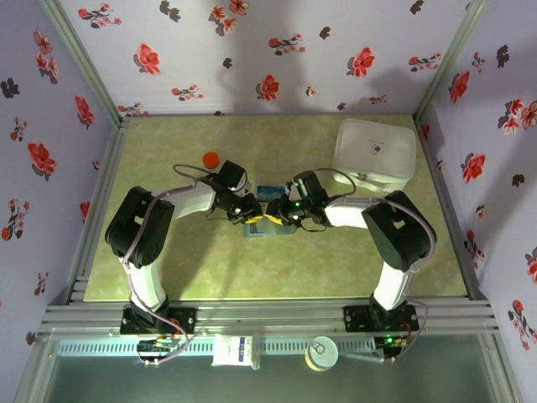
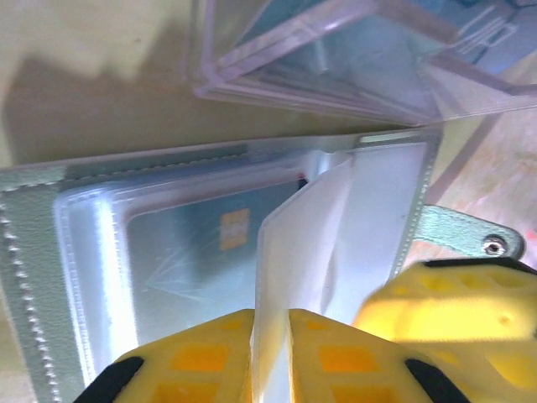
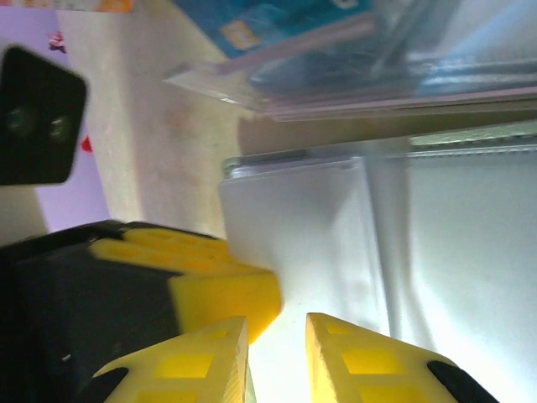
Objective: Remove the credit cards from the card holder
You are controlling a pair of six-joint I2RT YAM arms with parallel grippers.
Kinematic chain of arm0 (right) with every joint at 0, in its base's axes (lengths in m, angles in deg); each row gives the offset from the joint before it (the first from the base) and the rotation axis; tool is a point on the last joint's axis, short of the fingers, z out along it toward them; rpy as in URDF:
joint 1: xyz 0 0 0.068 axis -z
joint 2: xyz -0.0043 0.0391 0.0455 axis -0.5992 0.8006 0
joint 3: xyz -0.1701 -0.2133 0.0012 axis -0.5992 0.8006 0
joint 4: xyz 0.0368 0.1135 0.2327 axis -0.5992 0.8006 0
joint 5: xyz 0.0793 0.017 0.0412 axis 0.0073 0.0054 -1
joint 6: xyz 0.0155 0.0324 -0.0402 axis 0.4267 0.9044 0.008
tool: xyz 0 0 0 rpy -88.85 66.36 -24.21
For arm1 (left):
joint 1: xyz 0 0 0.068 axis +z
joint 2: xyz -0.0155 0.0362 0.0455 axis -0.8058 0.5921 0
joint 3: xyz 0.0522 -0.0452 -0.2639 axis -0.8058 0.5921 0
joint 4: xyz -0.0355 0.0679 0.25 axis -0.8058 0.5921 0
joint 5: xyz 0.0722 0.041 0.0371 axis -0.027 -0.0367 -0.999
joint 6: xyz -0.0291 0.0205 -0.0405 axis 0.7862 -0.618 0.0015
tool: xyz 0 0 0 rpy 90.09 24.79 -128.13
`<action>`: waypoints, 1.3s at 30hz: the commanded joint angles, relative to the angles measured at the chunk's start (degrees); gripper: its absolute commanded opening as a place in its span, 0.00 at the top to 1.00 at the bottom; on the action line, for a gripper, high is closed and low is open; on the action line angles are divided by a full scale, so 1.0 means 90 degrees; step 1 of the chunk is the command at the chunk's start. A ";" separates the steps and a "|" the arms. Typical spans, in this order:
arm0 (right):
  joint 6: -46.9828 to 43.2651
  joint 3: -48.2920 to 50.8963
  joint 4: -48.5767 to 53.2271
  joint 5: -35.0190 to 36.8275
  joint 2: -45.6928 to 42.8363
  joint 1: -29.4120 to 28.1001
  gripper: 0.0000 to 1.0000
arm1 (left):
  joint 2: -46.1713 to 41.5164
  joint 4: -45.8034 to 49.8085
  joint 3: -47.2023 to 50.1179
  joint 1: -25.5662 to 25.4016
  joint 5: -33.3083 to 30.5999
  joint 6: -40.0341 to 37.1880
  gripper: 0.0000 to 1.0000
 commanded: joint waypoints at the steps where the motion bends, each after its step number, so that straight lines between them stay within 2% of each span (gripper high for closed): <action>1: -0.0341 -0.0071 0.0621 0.0338 -0.0450 0.0103 0.74 | -0.0128 0.0090 -0.0322 -0.0104 0.0151 0.0080 0.84; 9: -0.0762 -0.0048 0.1471 0.0723 -0.1036 0.0309 0.73 | 0.0157 0.0131 -0.0592 -0.0257 0.0193 0.0103 0.84; 23: -0.0964 0.0402 0.1912 0.0975 -0.1781 0.0574 0.73 | 0.0731 0.0103 -0.1097 -0.0543 0.0247 0.0148 0.85; 39: -0.1046 0.0569 0.2263 0.1153 -0.2277 0.0653 0.71 | 0.1057 0.0262 -0.1773 -0.0742 0.0347 0.0124 0.77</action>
